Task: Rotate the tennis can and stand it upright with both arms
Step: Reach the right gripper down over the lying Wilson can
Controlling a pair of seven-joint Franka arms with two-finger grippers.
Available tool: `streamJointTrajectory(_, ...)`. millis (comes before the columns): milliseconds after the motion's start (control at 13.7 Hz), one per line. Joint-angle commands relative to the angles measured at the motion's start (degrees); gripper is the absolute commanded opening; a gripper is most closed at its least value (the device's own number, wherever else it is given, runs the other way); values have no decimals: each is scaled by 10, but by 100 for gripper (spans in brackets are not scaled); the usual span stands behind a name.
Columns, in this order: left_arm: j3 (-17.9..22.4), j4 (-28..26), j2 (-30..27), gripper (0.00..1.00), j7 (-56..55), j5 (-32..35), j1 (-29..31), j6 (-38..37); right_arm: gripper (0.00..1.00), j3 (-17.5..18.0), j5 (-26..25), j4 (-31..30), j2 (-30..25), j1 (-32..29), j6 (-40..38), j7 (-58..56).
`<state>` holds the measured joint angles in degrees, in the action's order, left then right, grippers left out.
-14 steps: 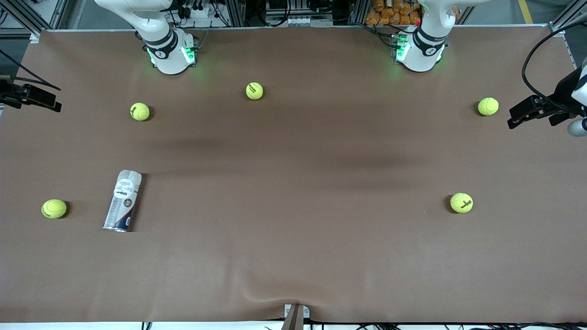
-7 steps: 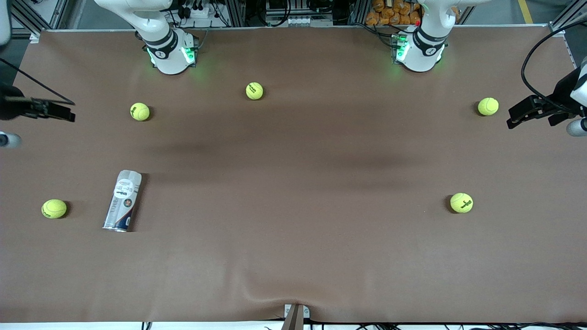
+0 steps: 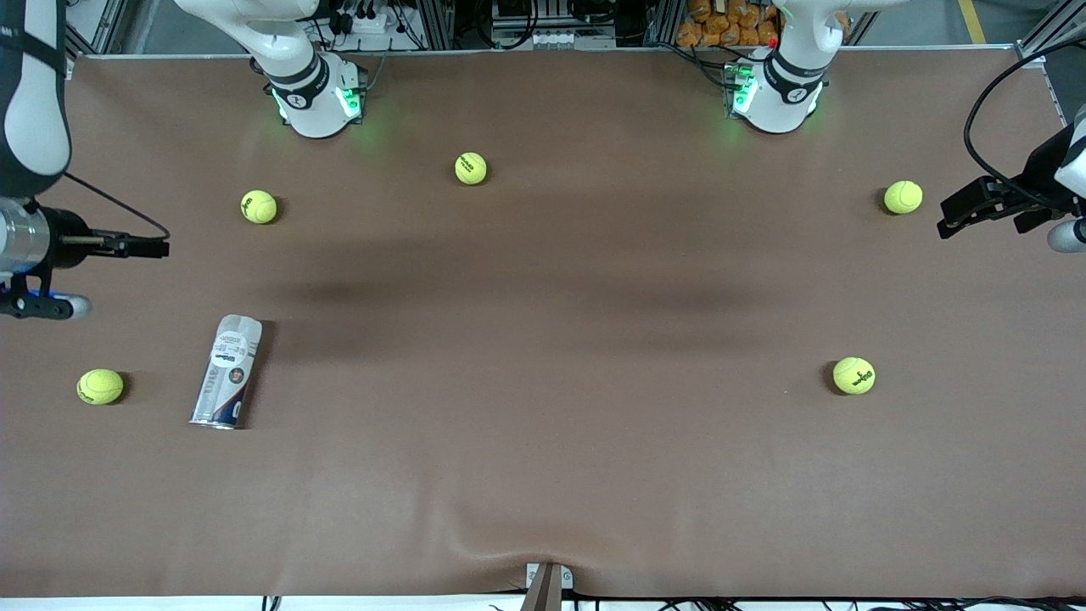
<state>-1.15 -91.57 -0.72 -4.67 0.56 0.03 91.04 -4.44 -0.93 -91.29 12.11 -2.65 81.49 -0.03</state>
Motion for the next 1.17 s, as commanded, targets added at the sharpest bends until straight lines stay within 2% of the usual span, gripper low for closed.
streamJointTrajectory(0, -2, 8, 1, 100, 9, 1, 5, -9, 100, 6, 3, 0, 14, -4, 24, 1)
streamJointTrajectory(293, -2, 8, 1, 100, 9, 1, 3, -9, 100, 5, 0, 7, 76, -20, 111, -47)
streamJointTrajectory(659, -2, 8, 1, 100, 9, 1, 4, -10, 100, 6, 6, 9, 144, -24, 197, -49)
streamJointTrajectory(1098, -2, 8, 1, 100, 9, 1, 4, -10, 100, 6, 6, 28, 206, -24, 245, -52)
